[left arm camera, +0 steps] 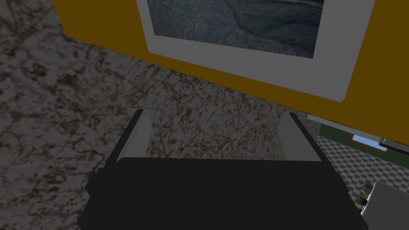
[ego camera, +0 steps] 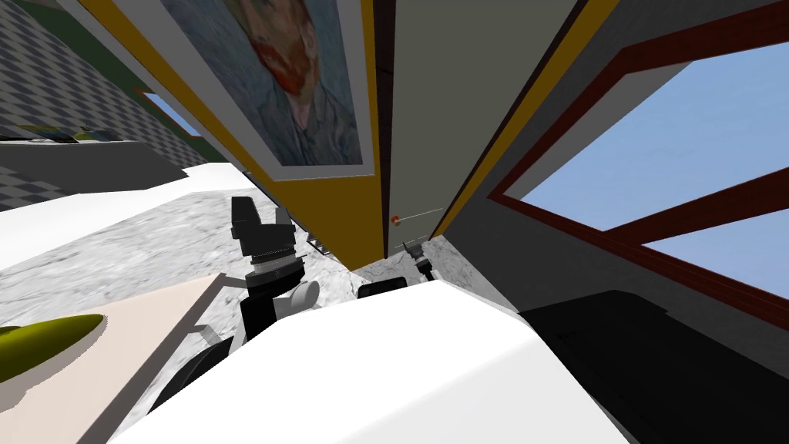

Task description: Pull the door open

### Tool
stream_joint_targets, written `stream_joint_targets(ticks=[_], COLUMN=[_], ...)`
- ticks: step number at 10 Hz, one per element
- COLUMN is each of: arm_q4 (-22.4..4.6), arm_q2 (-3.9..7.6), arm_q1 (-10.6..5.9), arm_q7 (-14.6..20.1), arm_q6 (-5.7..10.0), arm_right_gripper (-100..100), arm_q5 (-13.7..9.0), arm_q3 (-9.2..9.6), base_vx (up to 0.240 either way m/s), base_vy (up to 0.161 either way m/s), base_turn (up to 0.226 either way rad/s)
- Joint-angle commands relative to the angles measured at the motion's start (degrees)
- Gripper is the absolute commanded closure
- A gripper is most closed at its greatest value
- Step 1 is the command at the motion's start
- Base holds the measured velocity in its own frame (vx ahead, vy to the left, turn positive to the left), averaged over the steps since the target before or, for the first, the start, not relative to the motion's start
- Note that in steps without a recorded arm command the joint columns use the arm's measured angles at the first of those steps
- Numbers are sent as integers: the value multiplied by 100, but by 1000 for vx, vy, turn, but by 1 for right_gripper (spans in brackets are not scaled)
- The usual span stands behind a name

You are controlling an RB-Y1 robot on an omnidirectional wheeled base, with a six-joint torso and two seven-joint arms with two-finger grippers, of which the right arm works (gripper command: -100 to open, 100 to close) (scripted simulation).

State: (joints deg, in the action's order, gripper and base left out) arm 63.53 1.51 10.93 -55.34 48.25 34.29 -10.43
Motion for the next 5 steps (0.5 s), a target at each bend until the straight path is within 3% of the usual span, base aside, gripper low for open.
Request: stream_joint_targets(ticks=[1, 5], arm_q4=[-203, -613], arm_q2=[-49, -156], arm_q1=[-38, -128], arm_q7=[-203, -572], arm_q6=[42, 115], arm_right_gripper=[-100, -100], arm_q5=[86, 263], arm_q3=[-34, -105], base_vx=[140, 135], base_vy=[-31, -22], base_turn=[35, 8])
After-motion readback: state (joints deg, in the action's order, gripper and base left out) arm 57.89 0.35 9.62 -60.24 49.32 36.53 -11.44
